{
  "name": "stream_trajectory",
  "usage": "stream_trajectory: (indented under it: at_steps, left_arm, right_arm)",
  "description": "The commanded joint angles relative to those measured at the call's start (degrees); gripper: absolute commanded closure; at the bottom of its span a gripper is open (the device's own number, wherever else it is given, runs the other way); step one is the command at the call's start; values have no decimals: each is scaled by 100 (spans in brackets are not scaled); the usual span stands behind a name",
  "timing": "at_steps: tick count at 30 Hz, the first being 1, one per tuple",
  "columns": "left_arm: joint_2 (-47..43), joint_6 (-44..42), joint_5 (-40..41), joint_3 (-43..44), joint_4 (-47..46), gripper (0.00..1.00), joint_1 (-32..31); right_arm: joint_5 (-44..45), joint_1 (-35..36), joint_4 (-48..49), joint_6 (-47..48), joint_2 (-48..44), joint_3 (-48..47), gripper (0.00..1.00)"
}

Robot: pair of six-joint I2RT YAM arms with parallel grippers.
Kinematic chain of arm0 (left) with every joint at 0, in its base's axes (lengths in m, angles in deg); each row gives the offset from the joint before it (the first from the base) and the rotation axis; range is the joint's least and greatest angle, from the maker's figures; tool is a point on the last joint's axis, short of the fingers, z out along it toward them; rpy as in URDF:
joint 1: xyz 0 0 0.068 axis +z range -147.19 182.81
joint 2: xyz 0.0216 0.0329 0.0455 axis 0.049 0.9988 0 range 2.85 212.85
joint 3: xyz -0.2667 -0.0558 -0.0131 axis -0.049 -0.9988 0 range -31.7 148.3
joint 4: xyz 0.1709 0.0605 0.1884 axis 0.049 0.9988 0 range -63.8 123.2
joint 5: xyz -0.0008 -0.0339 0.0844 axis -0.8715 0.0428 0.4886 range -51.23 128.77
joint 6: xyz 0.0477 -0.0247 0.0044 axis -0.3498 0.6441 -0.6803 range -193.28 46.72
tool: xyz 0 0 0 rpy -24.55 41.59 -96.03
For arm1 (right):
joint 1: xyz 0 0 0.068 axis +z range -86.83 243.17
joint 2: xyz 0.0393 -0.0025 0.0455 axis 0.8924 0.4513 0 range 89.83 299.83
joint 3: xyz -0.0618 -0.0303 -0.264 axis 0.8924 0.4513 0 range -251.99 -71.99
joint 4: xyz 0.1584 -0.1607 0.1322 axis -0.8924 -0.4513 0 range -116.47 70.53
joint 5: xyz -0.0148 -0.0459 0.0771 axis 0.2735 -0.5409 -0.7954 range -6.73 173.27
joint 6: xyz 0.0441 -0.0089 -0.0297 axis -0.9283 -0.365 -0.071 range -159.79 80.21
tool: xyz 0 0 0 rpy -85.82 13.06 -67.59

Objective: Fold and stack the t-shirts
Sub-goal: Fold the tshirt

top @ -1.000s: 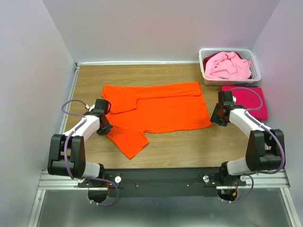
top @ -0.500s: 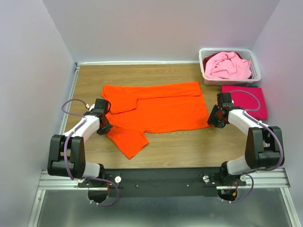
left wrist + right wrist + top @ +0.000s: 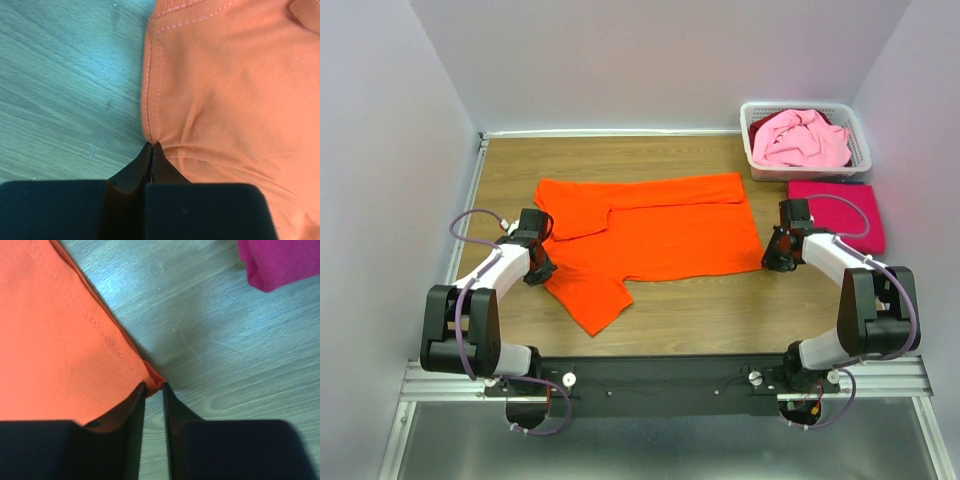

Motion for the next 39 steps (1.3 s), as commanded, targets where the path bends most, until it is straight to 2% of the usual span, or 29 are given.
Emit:
stream_trajectory:
  at_steps: [1,3,4,5,14,18,25,39]
  left_arm:
    - [-98,-73,89,25,-13,100,49]
    - [-115,-143,62,60,65,100,75]
    - [-115,-170,62,112,110,100,110]
    - [-124,-187,36,148,153,100,137]
    - [-247,-600,-157,639,549,100,260]
    - [-54,-653,-228,1000,611,100,304]
    - [446,-803,-307,1632,515,100,436]
    - [1449,-1084,-447,2714,426,100,805]
  right_arm:
    - [17,-99,-16,-15,121,185,77]
    - [69,-134,-16,2,25,202,87]
    - [78,-143,-25,-24,-20,220,96]
    - [61,-152,-33,-16,-63,211,99]
    - [-212,-169,-288,2,-275,-122,99]
    - [-291,-160,-437,55,-126,-737,99]
    - [-361,-169,-631,160,664,-1782,99]
    - [-423,-169,-640,239,2001,-3181,99]
